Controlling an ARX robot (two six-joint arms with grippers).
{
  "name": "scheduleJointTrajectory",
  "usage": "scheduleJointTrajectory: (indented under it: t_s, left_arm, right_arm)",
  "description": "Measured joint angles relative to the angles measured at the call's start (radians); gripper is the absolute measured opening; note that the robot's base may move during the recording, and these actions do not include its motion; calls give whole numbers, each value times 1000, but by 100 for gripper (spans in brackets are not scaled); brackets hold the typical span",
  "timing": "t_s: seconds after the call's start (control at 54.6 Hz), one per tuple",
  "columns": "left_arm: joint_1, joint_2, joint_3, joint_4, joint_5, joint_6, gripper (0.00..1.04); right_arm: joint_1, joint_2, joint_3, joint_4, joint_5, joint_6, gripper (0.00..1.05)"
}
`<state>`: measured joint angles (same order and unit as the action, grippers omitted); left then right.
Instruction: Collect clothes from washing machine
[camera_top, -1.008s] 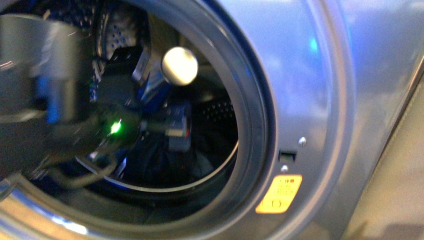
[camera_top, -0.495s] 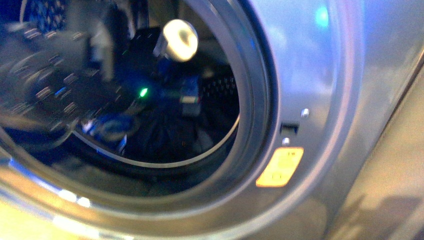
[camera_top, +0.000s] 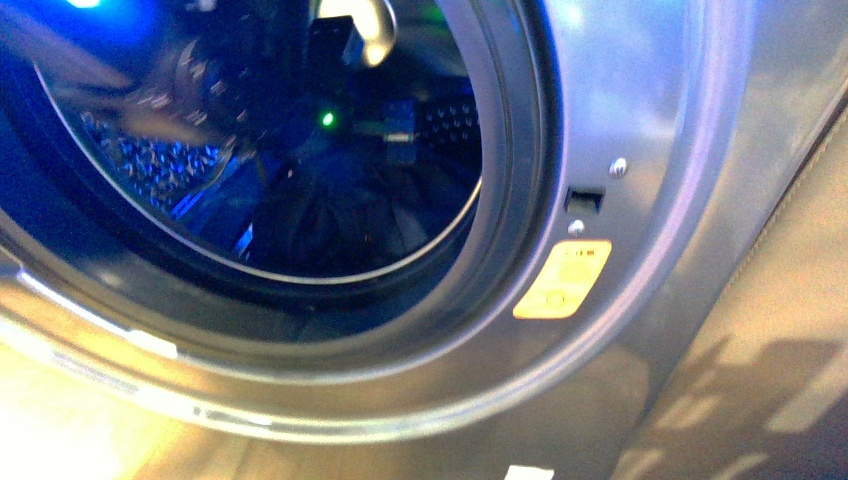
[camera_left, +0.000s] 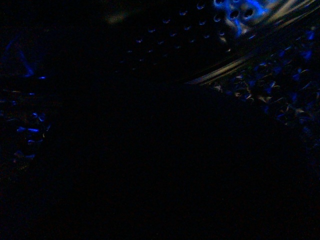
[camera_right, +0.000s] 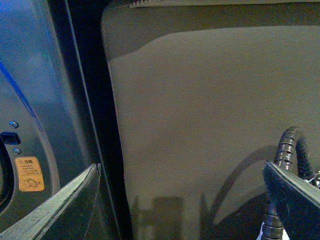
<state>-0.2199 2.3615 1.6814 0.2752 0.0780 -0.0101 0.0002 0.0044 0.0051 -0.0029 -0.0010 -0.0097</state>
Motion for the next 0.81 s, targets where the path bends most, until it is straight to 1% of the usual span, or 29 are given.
scheduleJointTrajectory:
  t_s: [0.128,0.403,0.806]
  left_arm:
    - [8,72,113,-68,2,10,98]
    - [24,162,251,-138,-9,36,98]
    - [55,252,299,-148,-45,57,98]
  right_arm:
    - [0,0,0,0,0,0,97]
    - [0,0,0,0,0,0,97]
    - [0,0,0,0,0,0,97]
